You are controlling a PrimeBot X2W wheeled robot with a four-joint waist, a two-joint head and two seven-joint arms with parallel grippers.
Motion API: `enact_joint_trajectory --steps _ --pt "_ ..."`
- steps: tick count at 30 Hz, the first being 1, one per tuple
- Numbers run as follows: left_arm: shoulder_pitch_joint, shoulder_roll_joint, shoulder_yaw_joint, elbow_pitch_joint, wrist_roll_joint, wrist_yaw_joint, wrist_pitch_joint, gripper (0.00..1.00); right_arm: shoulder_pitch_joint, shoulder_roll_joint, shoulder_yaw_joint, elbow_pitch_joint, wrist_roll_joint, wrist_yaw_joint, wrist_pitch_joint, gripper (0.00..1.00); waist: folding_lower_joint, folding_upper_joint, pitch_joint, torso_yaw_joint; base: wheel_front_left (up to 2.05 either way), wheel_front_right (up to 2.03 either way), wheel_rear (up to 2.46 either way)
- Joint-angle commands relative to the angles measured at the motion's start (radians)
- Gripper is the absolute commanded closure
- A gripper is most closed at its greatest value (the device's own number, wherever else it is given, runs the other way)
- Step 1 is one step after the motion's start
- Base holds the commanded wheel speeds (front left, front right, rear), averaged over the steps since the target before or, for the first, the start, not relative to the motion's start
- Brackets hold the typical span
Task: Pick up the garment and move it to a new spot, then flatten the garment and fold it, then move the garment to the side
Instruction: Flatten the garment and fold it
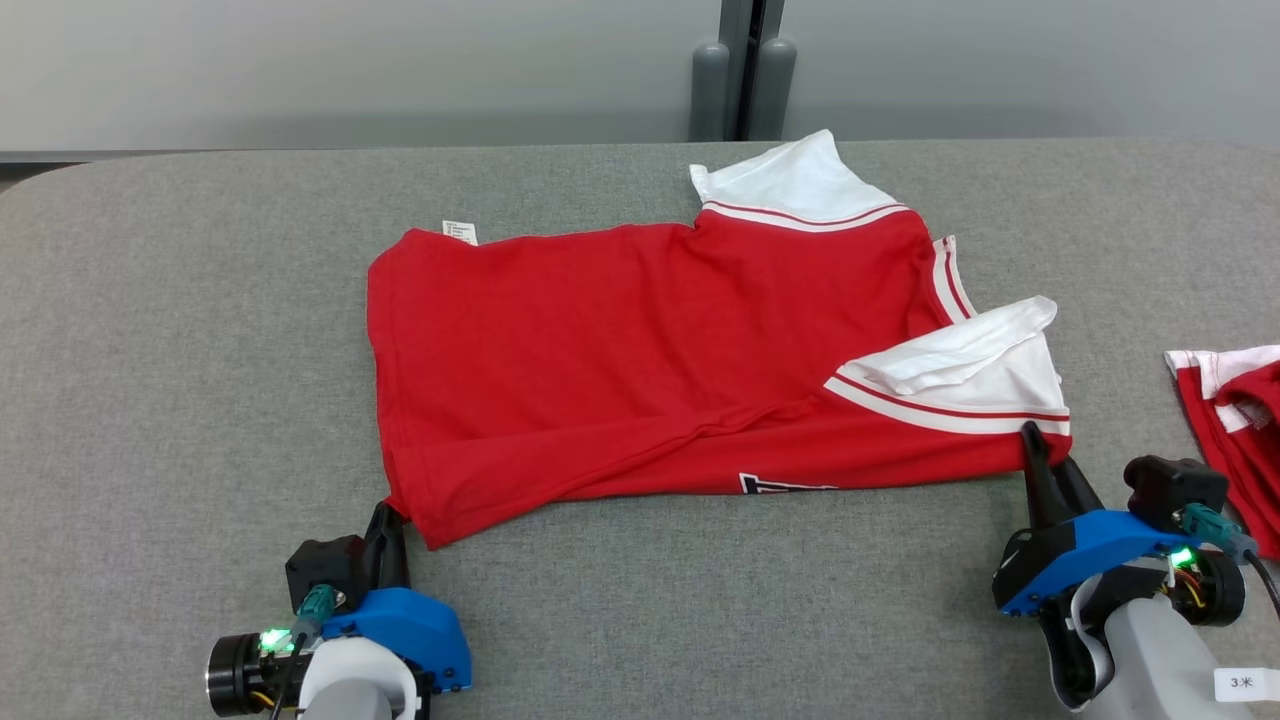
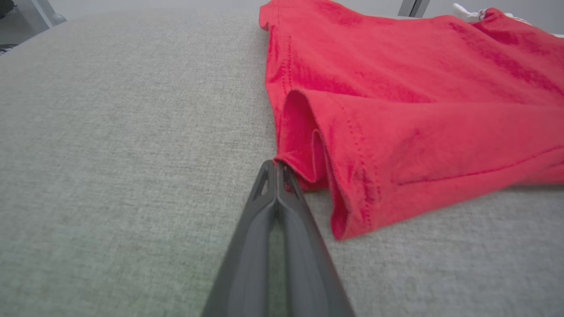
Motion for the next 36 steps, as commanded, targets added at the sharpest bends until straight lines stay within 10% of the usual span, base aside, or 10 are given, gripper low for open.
enact_joint_trajectory --steps 1,29,30,31,33,36 --pt "0.000 0.001 0.001 0.001 -0.005 0.002 0.002 1.00 0.010 0.000 0.001 -0.005 0.001 -0.002 0.000 1.00 0.0001 -0.0001 0.000 0.000 0.00 0.00 0.00" --pt "0.275 0.001 0.038 -0.081 -0.024 -0.042 0.001 1.00 0.244 0.020 0.028 -0.007 0.025 -0.001 -0.002 1.00 0.0001 -0.0001 -0.225 0.013 0.00 0.00 0.00" --pt "0.277 0.001 0.033 -0.078 -0.026 -0.040 0.001 1.00 0.244 0.018 0.026 -0.002 0.025 -0.001 -0.002 0.56 0.0001 -0.0001 -0.221 0.014 0.00 0.00 0.00" --pt "0.275 0.001 0.030 -0.073 -0.034 -0.040 0.001 0.89 0.241 0.017 0.025 0.002 0.020 -0.001 -0.002 0.19 0.0001 -0.0001 -0.216 0.016 0.00 0.00 0.00" --pt "0.264 0.001 0.021 -0.067 -0.036 -0.035 0.001 0.00 0.225 0.018 0.024 0.004 0.013 -0.001 -0.002 0.00 0.0001 -0.0001 -0.208 0.017 0.00 0.00 0.00" --pt "0.244 0.001 0.010 -0.079 -0.043 -0.022 0.001 0.00 0.202 0.019 0.008 -0.019 -0.001 -0.001 -0.002 0.00 0.0001 -0.0001 -0.197 0.017 0.00 0.00 0.00"
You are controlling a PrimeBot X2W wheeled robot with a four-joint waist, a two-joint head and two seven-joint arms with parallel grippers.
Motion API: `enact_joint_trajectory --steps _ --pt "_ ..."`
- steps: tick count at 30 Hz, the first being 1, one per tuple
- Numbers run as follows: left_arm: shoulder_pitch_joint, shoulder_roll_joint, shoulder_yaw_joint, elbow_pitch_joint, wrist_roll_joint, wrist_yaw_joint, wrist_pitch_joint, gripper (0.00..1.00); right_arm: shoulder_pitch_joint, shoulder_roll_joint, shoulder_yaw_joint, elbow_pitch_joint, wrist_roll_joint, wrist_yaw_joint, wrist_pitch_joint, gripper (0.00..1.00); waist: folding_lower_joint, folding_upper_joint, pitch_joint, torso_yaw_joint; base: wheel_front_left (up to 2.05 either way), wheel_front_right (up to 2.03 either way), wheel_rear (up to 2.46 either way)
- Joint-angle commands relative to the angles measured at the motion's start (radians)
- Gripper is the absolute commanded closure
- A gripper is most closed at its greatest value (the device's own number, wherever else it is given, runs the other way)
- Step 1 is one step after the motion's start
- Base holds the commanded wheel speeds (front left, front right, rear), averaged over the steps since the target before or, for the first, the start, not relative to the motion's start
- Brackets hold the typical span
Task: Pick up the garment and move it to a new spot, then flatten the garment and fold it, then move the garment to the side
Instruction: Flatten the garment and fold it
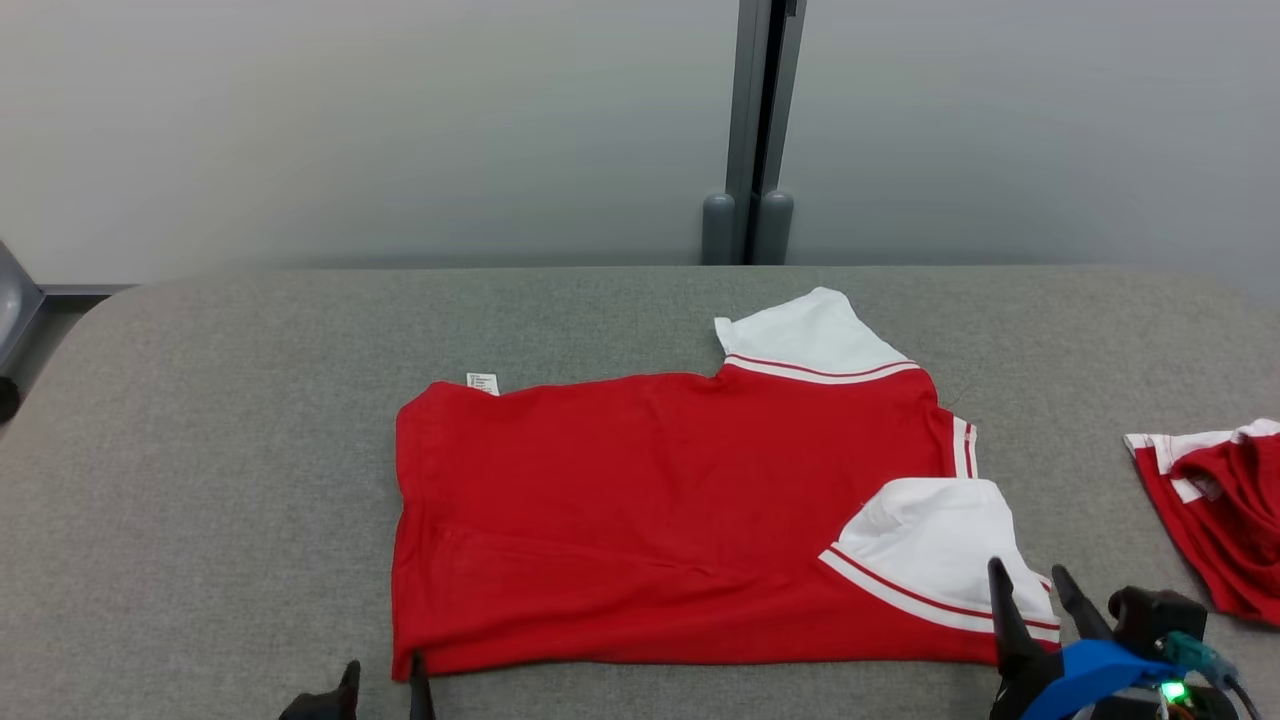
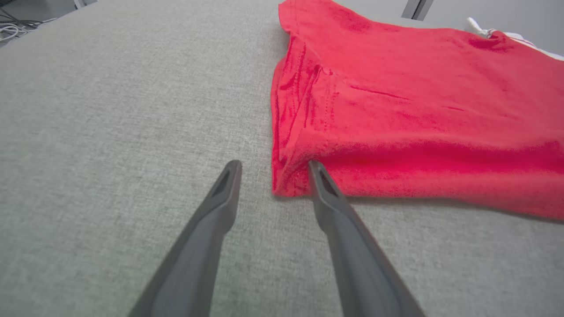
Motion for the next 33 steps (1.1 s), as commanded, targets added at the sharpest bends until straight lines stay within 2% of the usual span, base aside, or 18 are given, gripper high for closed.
enact_joint_trajectory --steps 1,6,10,18,23,28,33 --pt "-0.023 0.001 -0.005 -0.012 0.000 0.006 0.000 0.00 -0.015 -0.008 -0.005 -0.011 -0.010 0.000 -0.003 0.00 -0.0001 0.0001 0.004 0.001 0.00 0.00 0.00" --pt "-0.076 0.001 -0.002 -0.094 0.018 0.020 0.000 0.00 -0.076 -0.011 -0.023 -0.062 -0.028 0.000 -0.003 0.00 -0.0001 0.0001 0.060 -0.001 0.00 0.00 0.00" --pt "-0.197 0.007 0.007 -0.080 0.049 0.027 0.000 0.00 -0.153 -0.022 -0.009 -0.079 -0.037 0.000 -0.003 0.00 -0.0001 0.0001 0.125 -0.006 0.00 0.00 0.00" --pt "-0.487 0.039 0.001 0.119 0.064 0.018 0.033 0.00 -0.307 -0.040 0.074 -0.070 -0.022 0.000 -0.003 0.00 -0.0001 0.0001 0.239 -0.040 0.00 0.00 0.00" --pt "-0.628 0.073 0.013 0.223 0.062 0.032 0.069 0.00 -0.375 -0.060 0.118 -0.073 0.002 0.000 -0.003 0.00 -0.0001 0.0001 0.296 -0.057 0.00 0.00 0.00" --pt "-0.708 0.094 0.021 0.305 0.052 0.033 0.094 0.00 -0.407 -0.075 0.147 -0.080 0.029 0.000 -0.003 0.00 -0.0001 0.0001 0.329 -0.068 0.00 0.00 0.00" --pt "-0.739 0.089 0.029 0.371 0.026 0.016 0.097 0.00 -0.416 -0.080 0.160 -0.080 0.047 0.000 -0.003 0.00 -0.0001 0.0001 0.349 -0.071 0.00 0.00 0.00"
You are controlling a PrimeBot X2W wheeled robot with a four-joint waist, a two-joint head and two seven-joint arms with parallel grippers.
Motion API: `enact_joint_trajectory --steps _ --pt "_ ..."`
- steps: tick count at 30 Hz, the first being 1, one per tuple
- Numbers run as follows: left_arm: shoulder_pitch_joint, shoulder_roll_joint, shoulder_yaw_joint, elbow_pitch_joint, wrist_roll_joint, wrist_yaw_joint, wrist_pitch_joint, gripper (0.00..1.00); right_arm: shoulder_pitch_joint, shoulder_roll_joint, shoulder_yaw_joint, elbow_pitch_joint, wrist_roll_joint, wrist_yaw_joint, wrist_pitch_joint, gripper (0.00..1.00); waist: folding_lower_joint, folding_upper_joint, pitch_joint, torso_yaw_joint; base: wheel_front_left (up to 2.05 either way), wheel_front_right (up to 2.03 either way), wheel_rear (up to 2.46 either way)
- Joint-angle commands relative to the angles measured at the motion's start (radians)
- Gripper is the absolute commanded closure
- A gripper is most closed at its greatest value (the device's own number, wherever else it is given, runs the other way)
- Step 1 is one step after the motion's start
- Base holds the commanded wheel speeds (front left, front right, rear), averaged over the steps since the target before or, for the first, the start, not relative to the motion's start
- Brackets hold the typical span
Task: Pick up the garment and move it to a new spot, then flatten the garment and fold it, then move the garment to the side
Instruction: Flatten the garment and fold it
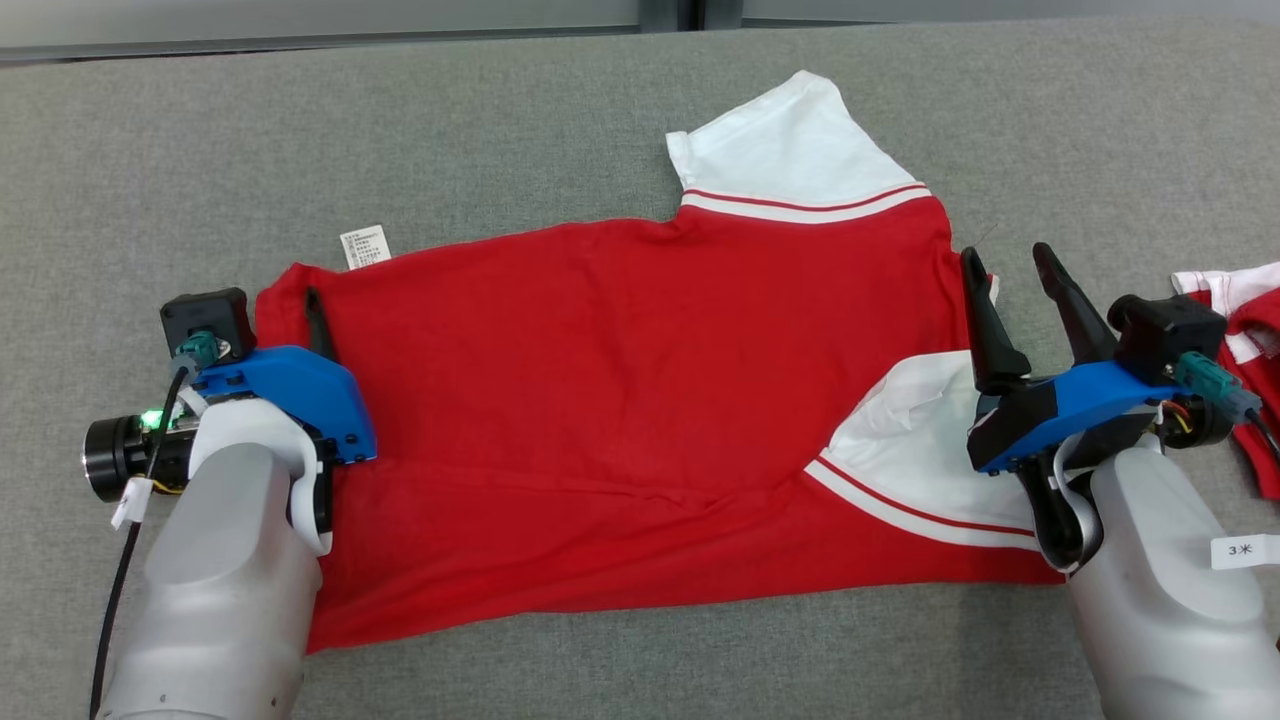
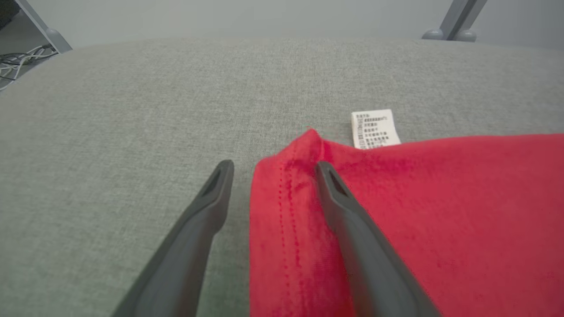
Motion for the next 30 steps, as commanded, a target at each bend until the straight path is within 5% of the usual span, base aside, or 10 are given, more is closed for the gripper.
enact_joint_trajectory --steps 1,6,8,9,22,25,30 --pt "-0.022 0.005 0.001 0.010 -0.005 -0.003 -0.009 0.00 -0.020 -0.007 0.003 0.000 0.004 0.000 -0.003 0.00 0.0000 -0.0003 0.006 0.000 0.00 0.00 0.00" --pt "-0.050 -0.006 -0.003 0.068 -0.016 -0.009 0.004 0.00 -0.079 -0.030 0.041 0.035 0.014 0.000 -0.003 0.00 0.0000 -0.0003 0.033 0.007 0.00 0.00 0.00" --pt "-0.067 -0.016 -0.007 0.082 -0.022 -0.013 -0.001 0.60 -0.123 -0.046 0.068 0.077 0.019 0.000 0.010 0.00 0.0000 -0.0003 0.045 0.014 0.00 0.00 0.00" --pt "-0.075 -0.020 -0.013 0.085 -0.016 -0.015 -0.007 1.00 -0.153 -0.057 0.079 0.095 0.021 0.000 0.020 0.00 0.0000 -0.0003 0.052 0.020 0.00 0.00 0.00" --pt "-0.159 -0.083 -0.109 0.013 -0.019 -0.057 -0.098 1.00 -0.478 -0.216 0.232 0.312 0.048 0.000 0.250 0.00 0.0000 -0.0003 0.147 0.190 0.00 0.00 0.00" --pt "-0.150 -0.087 -0.175 -0.036 -0.069 -0.083 -0.101 1.00 -0.528 -0.249 0.265 0.343 0.052 0.000 0.286 0.00 0.0000 -0.0003 0.168 0.229 0.00 0.00 0.00" --pt "-0.131 -0.087 -0.305 -0.113 -0.175 -0.055 -0.103 1.00 -0.591 -0.280 0.294 0.400 0.067 0.000 0.332 0.00 0.0000 -0.0003 0.196 0.270 0.00 0.00 0.00"
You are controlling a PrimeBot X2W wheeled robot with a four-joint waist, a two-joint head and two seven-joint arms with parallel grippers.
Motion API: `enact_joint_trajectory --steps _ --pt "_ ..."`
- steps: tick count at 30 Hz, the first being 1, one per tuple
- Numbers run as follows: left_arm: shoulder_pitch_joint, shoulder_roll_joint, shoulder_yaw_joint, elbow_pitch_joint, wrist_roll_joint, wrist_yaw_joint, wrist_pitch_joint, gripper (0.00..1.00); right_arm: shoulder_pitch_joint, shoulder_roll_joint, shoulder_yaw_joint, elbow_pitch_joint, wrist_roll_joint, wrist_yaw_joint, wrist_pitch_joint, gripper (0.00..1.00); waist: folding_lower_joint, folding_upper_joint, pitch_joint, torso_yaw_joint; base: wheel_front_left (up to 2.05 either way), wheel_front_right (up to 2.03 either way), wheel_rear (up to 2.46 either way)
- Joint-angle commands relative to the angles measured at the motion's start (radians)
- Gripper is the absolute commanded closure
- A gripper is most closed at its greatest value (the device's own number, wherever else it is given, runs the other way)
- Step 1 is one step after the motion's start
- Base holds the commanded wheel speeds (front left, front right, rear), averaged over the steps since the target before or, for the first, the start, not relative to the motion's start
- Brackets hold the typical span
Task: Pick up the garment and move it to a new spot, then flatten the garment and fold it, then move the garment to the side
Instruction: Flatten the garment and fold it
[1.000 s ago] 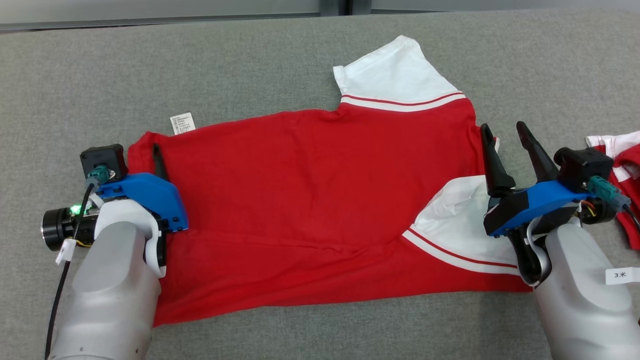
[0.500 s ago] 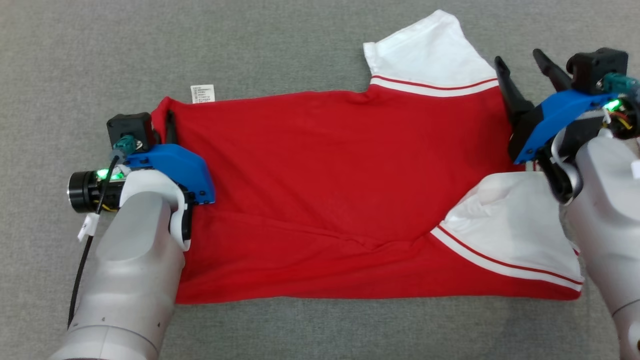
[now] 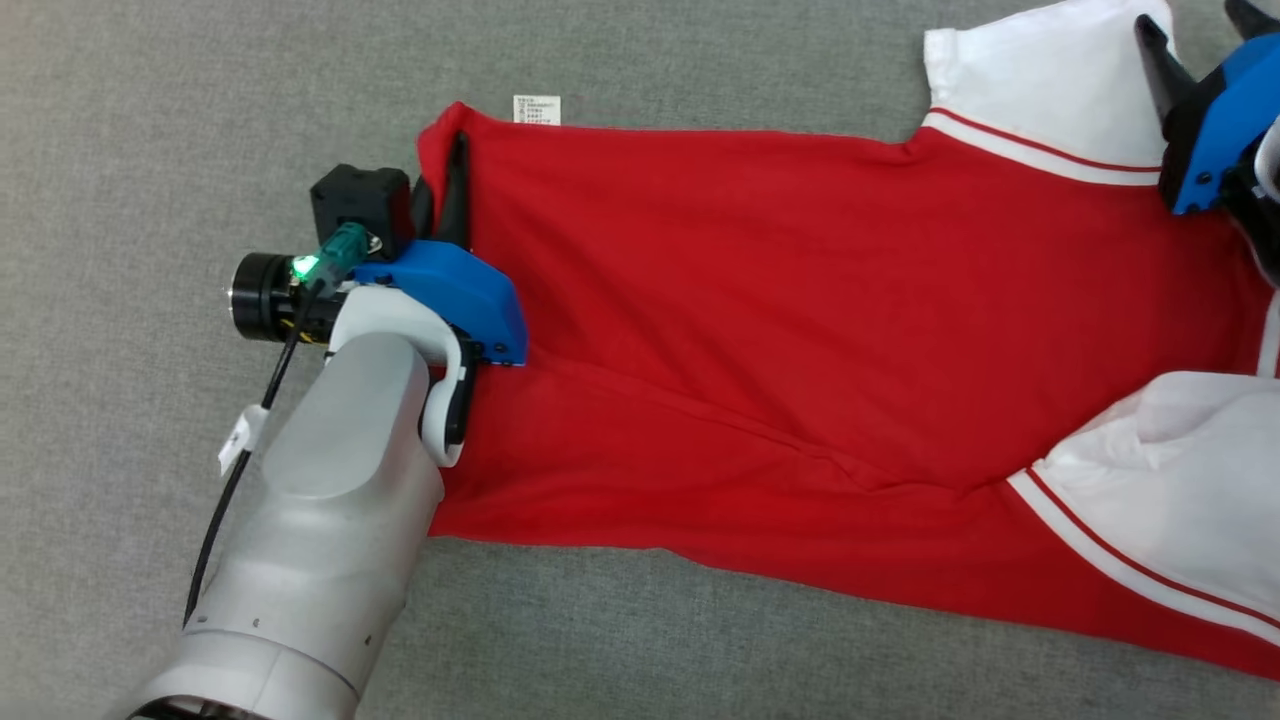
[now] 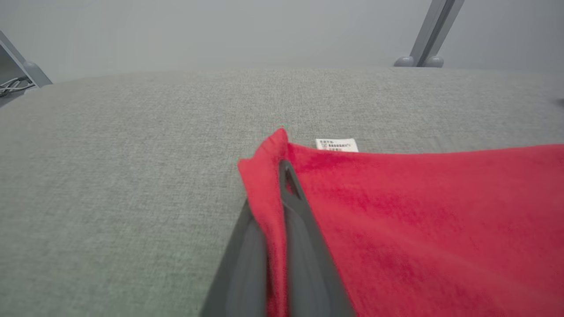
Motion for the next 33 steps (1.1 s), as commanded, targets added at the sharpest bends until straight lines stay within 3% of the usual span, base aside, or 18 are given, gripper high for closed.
enact_joint_trajectory --steps 1,7,9,10,13,19,26,33 --pt "0.003 -0.001 -0.036 -0.021 -0.027 0.013 -0.005 1.00 -0.022 -0.010 0.013 0.019 -0.006 0.000 0.017 0.00 -0.0001 -0.0002 0.026 0.028 0.00 0.00 0.00" --pt "-0.013 -0.001 -0.161 -0.069 -0.121 0.066 -0.005 1.00 -0.047 -0.001 0.071 0.052 0.025 0.000 0.056 0.00 -0.0001 -0.0002 0.043 0.049 0.00 0.00 0.00" --pt "-0.023 -0.002 -0.180 -0.079 -0.141 0.081 -0.005 1.00 -0.055 -0.006 0.089 0.052 0.034 0.001 0.051 0.77 -0.0001 -0.0002 0.047 0.049 0.00 0.00 0.00" --pt "-0.027 -0.002 -0.190 -0.084 -0.145 0.089 -0.005 1.00 -0.062 -0.013 0.097 0.053 0.032 0.001 0.041 1.00 -0.0001 -0.0002 0.047 0.048 0.00 0.00 0.00" --pt "-0.031 -0.002 -0.191 -0.100 -0.150 0.104 -0.005 1.00 -0.084 -0.036 0.089 0.055 0.025 0.000 -0.010 1.00 -0.0001 -0.0002 0.045 0.045 0.00 0.00 0.00" --pt "-0.001 0.004 -0.118 -0.172 -0.095 0.135 -0.006 1.00 -0.125 -0.047 0.027 0.104 -0.018 0.000 -0.221 1.00 -0.0001 -0.0002 0.020 0.023 0.00 0.00 0.00" --pt "0.089 0.035 -0.035 -0.231 -0.025 0.092 -0.006 1.00 -0.060 0.015 -0.034 0.098 0.005 0.000 -0.322 1.00 -0.0001 -0.0002 -0.043 -0.039 0.00 0.00 0.00" --pt "0.194 0.068 0.040 -0.236 0.021 0.048 -0.006 1.00 0.144 0.042 -0.067 -0.094 0.119 0.000 -0.327 1.00 -0.0001 -0.0002 -0.113 -0.117 0.00 0.00 0.00"
